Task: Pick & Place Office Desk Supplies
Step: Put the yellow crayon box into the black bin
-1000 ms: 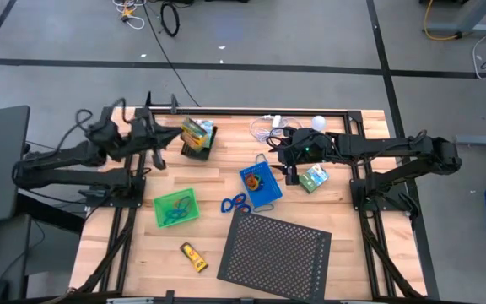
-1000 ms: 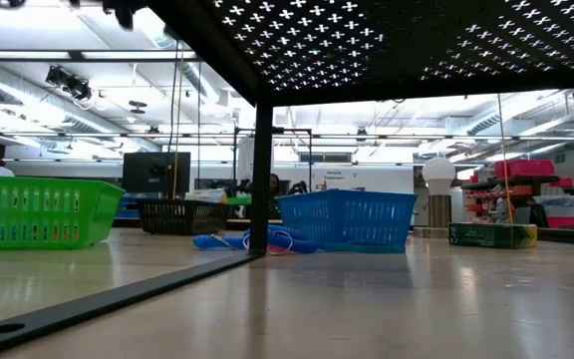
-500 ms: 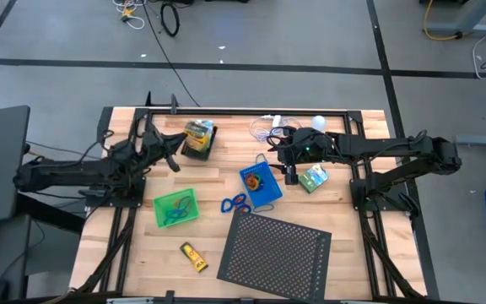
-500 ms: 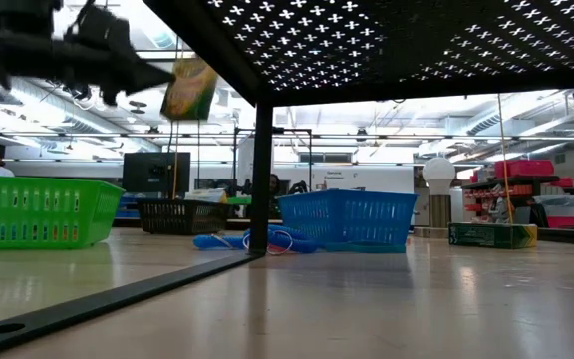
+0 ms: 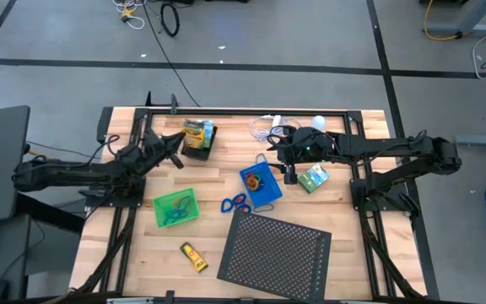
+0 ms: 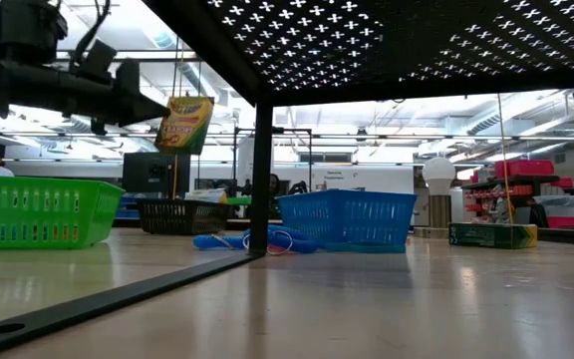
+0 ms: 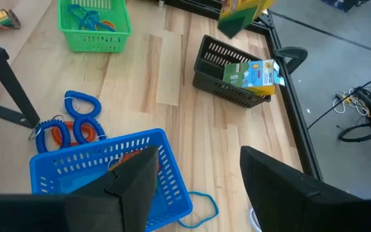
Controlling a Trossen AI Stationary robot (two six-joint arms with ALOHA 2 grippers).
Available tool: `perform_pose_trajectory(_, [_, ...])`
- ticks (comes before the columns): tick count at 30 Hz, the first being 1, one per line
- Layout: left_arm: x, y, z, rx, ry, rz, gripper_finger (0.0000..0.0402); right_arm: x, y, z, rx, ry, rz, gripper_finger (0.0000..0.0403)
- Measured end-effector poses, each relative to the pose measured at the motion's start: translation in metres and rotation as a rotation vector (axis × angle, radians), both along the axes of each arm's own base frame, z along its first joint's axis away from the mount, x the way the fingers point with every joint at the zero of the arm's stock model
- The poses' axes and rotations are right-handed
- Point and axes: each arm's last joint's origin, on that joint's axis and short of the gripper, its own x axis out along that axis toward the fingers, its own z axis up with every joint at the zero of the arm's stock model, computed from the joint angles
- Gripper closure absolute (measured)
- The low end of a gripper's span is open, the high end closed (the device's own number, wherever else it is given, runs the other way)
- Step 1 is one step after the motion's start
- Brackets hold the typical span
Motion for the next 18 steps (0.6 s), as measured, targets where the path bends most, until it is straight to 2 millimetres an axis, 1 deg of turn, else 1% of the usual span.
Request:
perform_pose_trajectory(7, [0.003,0.013,-0.011,-0.085,0.029,0.074,0.0401,0.0,0.0,0.0,0.003,-0.001,-0.002,0.0174])
perform_pose_trajectory(11, [0.005,0.02,-0.017,-0.135,0.02,0.07,0.0401,0.0,0.0,0.0,0.003,-0.001,-0.002,0.0174])
perform_pose_trajectory(15, [0.01,0.024,-0.022,-0.143,0.028,0.036,0.0401,0.0,0.0,0.0,0.003,-0.001,-0.002,0.0174])
perform_pose_trajectory(18, [0.013,0.029,-0.03,-0.192,0.045,0.045,0.0401,0.0,0.0,0.0,0.0,-0.001,0.0,0.0174])
